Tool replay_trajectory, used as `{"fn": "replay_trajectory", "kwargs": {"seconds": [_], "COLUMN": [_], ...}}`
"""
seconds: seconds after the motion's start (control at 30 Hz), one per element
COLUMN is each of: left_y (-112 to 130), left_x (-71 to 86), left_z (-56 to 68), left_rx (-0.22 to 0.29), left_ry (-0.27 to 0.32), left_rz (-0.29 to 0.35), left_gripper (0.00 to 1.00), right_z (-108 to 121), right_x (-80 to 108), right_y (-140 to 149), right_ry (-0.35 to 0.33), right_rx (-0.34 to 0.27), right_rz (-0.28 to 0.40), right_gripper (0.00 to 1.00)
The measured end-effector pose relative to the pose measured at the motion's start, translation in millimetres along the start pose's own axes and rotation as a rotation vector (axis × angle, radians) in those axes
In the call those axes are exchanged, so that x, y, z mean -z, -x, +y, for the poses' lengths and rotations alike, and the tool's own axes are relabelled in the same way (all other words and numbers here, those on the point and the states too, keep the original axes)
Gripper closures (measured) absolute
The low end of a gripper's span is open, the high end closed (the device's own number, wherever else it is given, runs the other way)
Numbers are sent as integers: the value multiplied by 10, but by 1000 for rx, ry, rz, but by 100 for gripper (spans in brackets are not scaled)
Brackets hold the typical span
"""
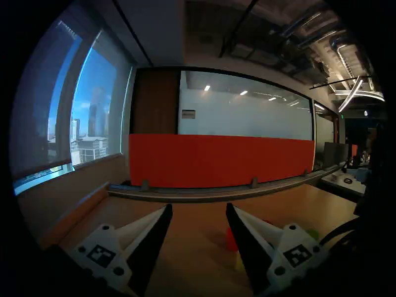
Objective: Pour water
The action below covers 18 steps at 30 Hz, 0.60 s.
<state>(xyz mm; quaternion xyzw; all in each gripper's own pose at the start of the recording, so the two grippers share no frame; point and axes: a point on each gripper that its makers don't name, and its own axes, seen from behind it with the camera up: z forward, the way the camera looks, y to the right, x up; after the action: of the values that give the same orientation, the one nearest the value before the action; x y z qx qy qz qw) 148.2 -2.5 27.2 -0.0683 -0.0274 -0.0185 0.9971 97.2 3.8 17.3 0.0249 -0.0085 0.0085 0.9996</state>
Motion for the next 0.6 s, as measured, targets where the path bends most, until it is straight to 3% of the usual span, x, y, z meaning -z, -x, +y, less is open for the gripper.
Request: {"fn": "replay_trajectory", "kwargs": {"seconds": [0.27,0.6], "left_y": [-22,-50], "left_x": [-7,-10], "left_z": [171,524], "left_rx": [-4,24], "left_ry": [104,290], "left_rz": [-15,-32], "left_gripper": [20,21], "right_z": [-224,-578], "right_x": [7,53], "right_y": [-75,-176], "right_ry": [-116,-281], "right_rx": [12,30], "right_rz": [-2,-12], "right_gripper": [1,1]}}
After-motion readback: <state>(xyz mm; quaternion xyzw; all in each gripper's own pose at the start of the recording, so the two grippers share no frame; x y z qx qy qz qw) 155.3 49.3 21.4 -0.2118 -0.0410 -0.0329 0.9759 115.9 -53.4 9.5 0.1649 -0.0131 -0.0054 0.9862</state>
